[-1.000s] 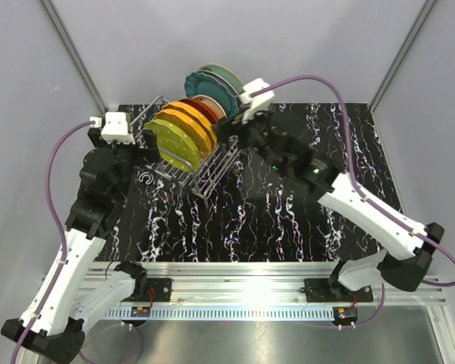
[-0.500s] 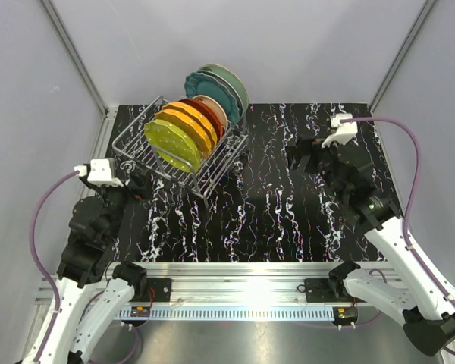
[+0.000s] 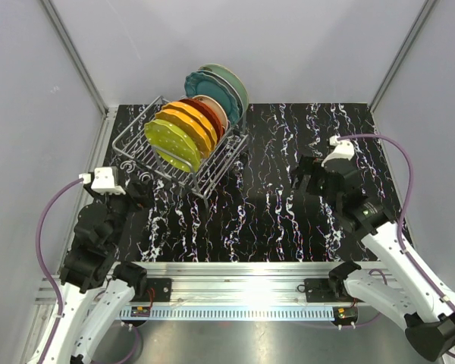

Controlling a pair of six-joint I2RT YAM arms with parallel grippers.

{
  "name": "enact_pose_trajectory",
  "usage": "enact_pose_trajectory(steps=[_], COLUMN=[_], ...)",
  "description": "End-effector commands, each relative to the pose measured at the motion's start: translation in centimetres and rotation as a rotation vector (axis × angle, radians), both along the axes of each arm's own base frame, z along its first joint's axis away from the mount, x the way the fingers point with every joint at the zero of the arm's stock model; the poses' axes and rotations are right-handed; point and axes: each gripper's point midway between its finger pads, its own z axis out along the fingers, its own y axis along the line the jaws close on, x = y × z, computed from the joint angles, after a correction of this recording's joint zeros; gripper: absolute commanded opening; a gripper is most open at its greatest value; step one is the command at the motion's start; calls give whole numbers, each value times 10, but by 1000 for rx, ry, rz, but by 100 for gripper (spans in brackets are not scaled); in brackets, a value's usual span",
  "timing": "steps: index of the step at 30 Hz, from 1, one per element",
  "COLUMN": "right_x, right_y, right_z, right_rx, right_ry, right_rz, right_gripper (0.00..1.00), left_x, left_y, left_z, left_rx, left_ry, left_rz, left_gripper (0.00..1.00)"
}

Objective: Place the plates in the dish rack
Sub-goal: Insert the plate into the dish rack

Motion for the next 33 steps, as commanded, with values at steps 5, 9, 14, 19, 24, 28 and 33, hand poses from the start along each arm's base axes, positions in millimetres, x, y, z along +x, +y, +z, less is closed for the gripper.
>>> enact_pose_trajectory(steps=[5,9,14,19,24,28,33], right_x=[-7,-10,-5,7,10,14,15], right_y=[-38,-46,-44,-37,-33,-31,-36], right_z=[28,26,12,-7,-26,-27,-25], right_rx=[101,114,106,67,24,46,48], right_ry=[-102,-108,-74,-6,85,56,30], right_rz=[-236,-286,-306,-312,-315,-310,-346], right_gripper=[100,100,100,100,100,100,100], left_x=[-1,-3,-3,-3,-1,0,0], left_y=[6,7,9,12,16,16,17], left_z=[11,12,11,11,9,7,7], left_rx=[-30,-38,-41,-39,-35,-30,-30], left_ry=[-41,-47,-44,-43,-35,-24,-21], left_rz=[34,37,51,68,91,93,102], left_gripper=[99,99,99,99,99,99,99])
